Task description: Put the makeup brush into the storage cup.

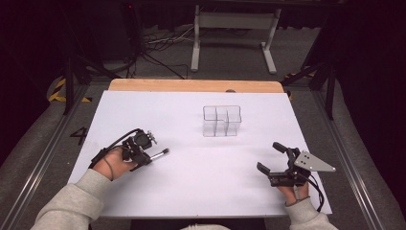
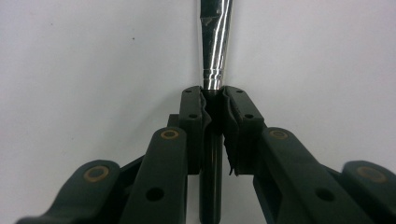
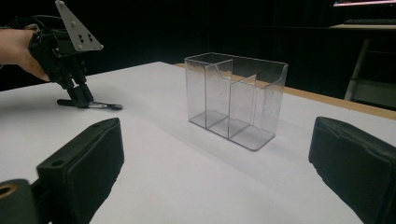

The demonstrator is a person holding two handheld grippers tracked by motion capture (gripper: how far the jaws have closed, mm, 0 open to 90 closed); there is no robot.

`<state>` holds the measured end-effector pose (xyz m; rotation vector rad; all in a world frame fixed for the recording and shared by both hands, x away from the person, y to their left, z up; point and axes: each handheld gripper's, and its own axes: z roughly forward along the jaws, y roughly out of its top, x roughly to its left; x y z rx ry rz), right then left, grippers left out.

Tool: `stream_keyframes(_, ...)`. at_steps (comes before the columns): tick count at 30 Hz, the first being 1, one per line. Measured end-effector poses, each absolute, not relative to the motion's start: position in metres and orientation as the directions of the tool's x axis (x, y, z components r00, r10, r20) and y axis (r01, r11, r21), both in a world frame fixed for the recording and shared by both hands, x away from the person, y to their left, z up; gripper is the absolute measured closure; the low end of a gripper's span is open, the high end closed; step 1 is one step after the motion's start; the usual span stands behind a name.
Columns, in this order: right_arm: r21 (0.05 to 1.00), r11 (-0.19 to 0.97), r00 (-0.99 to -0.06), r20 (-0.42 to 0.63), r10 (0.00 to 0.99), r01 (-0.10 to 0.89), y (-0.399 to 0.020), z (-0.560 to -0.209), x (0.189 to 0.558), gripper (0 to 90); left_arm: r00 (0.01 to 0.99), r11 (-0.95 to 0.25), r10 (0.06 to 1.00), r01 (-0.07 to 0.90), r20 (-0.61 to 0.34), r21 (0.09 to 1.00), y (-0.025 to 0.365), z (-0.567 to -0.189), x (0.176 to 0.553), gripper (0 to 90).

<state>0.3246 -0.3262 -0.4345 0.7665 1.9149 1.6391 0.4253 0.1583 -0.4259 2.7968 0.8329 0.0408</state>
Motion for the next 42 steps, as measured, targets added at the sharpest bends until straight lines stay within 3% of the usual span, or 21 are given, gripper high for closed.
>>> stream_keyframes(13,0.989,0.114,-0.716,-0.012,0.698,0.095,-0.326,-0.434,0.324,3.5,0.84,-0.8,0.542,0.525,-0.027,0.291,0.159,-0.414,0.419,78.7)
stream_keyframes(29,0.989,0.115,-0.719,-0.015,0.695,0.091,-0.326,-0.434,0.324,3.5,0.846,-0.71,0.533,0.465,-0.028,0.529,0.163,-0.387,0.396,78.7)
stream_keyframes(42,0.99,0.113,-0.72,-0.014,0.694,0.089,-0.326,-0.434,0.323,3.5,0.851,-0.624,0.525,0.401,-0.02,0.671,0.155,-0.391,0.375,78.8)
